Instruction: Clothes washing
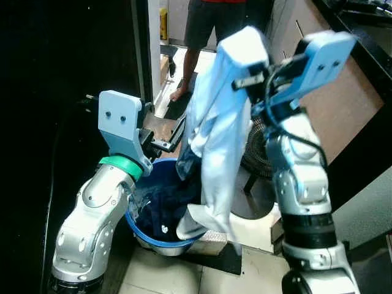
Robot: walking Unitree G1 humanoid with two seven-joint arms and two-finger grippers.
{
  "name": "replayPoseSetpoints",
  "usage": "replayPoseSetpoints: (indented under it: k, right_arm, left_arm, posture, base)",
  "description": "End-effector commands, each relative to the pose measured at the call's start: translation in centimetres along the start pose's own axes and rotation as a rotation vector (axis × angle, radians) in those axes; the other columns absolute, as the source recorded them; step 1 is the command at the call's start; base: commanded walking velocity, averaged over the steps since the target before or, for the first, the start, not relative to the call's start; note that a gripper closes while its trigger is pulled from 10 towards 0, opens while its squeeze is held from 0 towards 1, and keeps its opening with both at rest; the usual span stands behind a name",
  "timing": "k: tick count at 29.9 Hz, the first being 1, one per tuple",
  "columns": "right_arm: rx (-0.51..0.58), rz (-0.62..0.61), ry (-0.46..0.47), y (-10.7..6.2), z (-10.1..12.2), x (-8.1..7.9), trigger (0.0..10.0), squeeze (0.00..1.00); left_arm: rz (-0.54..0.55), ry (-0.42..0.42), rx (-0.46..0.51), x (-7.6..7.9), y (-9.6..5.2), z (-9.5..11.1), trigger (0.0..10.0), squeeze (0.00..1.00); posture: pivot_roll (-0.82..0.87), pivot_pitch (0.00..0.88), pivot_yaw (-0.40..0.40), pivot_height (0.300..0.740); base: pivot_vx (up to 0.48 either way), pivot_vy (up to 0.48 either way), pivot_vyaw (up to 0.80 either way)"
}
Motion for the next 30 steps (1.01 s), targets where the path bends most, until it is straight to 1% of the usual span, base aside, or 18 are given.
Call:
replayPoseSetpoints:
  k: [1,4,5,6,9,10,12,13,14,15,16,17,18,19,20,21,27,30]
  right_arm:
    - [0.106,-0.007,-0.009,0.7,2.2,0.2,10.0,0.0]
    - [0.187,-0.001,-0.021,2.0,4.2,0.4,10.0,0.0]
    - [0.187,-0.001,-0.021,2.0,4.2,0.4,10.0,0.0]
    - [0.235,0.001,-0.032,2.6,5.4,0.5,10.0,0.0]
    - [0.28,0.005,-0.045,3.1,6.6,0.6,10.0,0.0]
    - [0.331,0.011,-0.068,3.5,7.9,0.7,10.0,0.0]
    - [0.331,0.011,-0.068,3.5,7.9,0.7,10.0,0.0]
    - [0.374,0.016,-0.087,3.8,9.0,0.8,10.0,0.0]
    - [0.374,0.016,-0.087,3.8,9.0,0.8,10.0,0.0]
    - [0.421,0.023,-0.102,4.1,10.2,0.8,10.0,0.0]
    - [0.421,0.023,-0.102,4.1,10.2,0.8,10.0,0.0]
    - [0.472,0.03,-0.12,4.4,11.5,0.8,10.0,0.0]
    - [0.472,0.03,-0.12,4.4,11.5,0.8,10.0,0.0]
    - [0.517,0.035,-0.137,4.7,12.5,0.9,10.0,0.0]
    - [0.517,0.035,-0.137,4.7,12.5,0.9,10.0,0.0]
    - [0.549,0.036,-0.148,4.9,13.4,0.9,10.0,0.0]
    - [0.553,0.024,-0.151,5.2,13.7,1.2,10.0,0.0]
    - [0.51,0.023,-0.143,5.2,12.6,1.2,10.0,0.0]
  left_arm:
    - [-0.008,0.0,-0.005,0.2,0.1,0.0,10.0,0.0]
    - [-0.008,0.0,-0.008,0.2,0.1,-0.1,10.0,0.0]
    - [-0.008,0.0,-0.008,0.2,0.1,-0.1,10.0,0.0]
    - [-0.007,0.0,-0.008,0.2,0.1,-0.1,10.0,0.0]
    - [-0.007,0.0,-0.008,0.2,0.1,-0.2,10.0,0.0]
    - [-0.006,0.0,-0.008,0.2,0.1,-0.2,10.0,0.0]
    - [-0.006,0.0,-0.008,0.2,0.1,-0.2,10.0,0.0]
    - [-0.005,0.0,-0.008,0.2,0.2,-0.2,10.0,0.0]
    - [-0.005,0.0,-0.008,0.2,0.2,-0.2,10.0,0.0]
    - [-0.005,-0.001,-0.008,0.2,0.2,-0.2,10.0,0.0]
    - [-0.005,-0.001,-0.008,0.2,0.2,-0.2,10.0,0.0]
    - [-0.006,-0.002,-0.008,0.3,0.2,-0.3,10.0,0.0]
    - [-0.006,-0.002,-0.008,0.3,0.2,-0.3,10.0,0.0]
    - [-0.008,-0.003,-0.008,0.3,0.3,-0.3,10.0,0.0]
    - [-0.008,-0.003,-0.008,0.3,0.3,-0.3,10.0,0.0]
    - [-0.009,-0.004,-0.007,0.3,0.3,-0.3,10.0,0.0]
    - [-0.01,-0.006,-0.006,0.4,0.4,-0.4,10.0,0.0]
    - [-0.008,-0.005,-0.008,0.4,0.3,-0.4,10.0,0.0]
  posture:
    - [0.1,0.089,-0.014,0.724]
    - [0.11,0.086,-0.015,0.724]
    - [0.11,0.086,-0.015,0.724]
    - [0.11,0.085,-0.016,0.724]
    - [0.11,0.084,-0.016,0.724]
    - [0.11,0.083,-0.016,0.724]
    - [0.11,0.083,-0.016,0.724]
    - [0.11,0.082,-0.016,0.724]
    - [0.11,0.082,-0.016,0.724]
    - [0.11,0.081,-0.015,0.724]
    - [0.11,0.081,-0.015,0.724]
    - [0.1,0.076,-0.014,0.724]
    - [0.1,0.076,-0.014,0.724]
    - [0.1,0.074,-0.013,0.724]
    - [0.1,0.074,-0.013,0.724]
    - [0.1,0.073,-0.014,0.724]
    - [0.1,0.073,-0.017,0.724]
    - [0.11,0.077,-0.017,0.724]
  base:
    - [0.0,0.0,0.0]
    - [0.0,0.0,0.0]
    - [0.0,0.0,0.0]
    - [0.0,0.0,0.0]
    - [0.0,0.0,0.0]
    - [0.0,0.0,0.0]
    - [0.0,0.0,0.0]
    - [0.0,0.0,0.0]
    - [0.0,0.0,0.0]
    - [0.0,0.0,0.0]
    - [0.0,0.0,0.0]
    - [0.0,0.0,0.0]
    - [0.0,0.0,0.0]
    - [0.0,0.0,0.0]
    - [0.0,0.0,0.0]
    - [0.0,0.0,0.0]
    - [0.0,0.0,0.0]
    - [0.0,0.0,0.0]
Point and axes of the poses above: a point about 5 cm out from each wrist's last joint towards the gripper, its own y axis pointing out of the wrist towards the gripper, its own z axis along the axis of the wrist's last joint, x = y × z, the point moved 3 cm from there along y, pointing out of the wrist towards the gripper
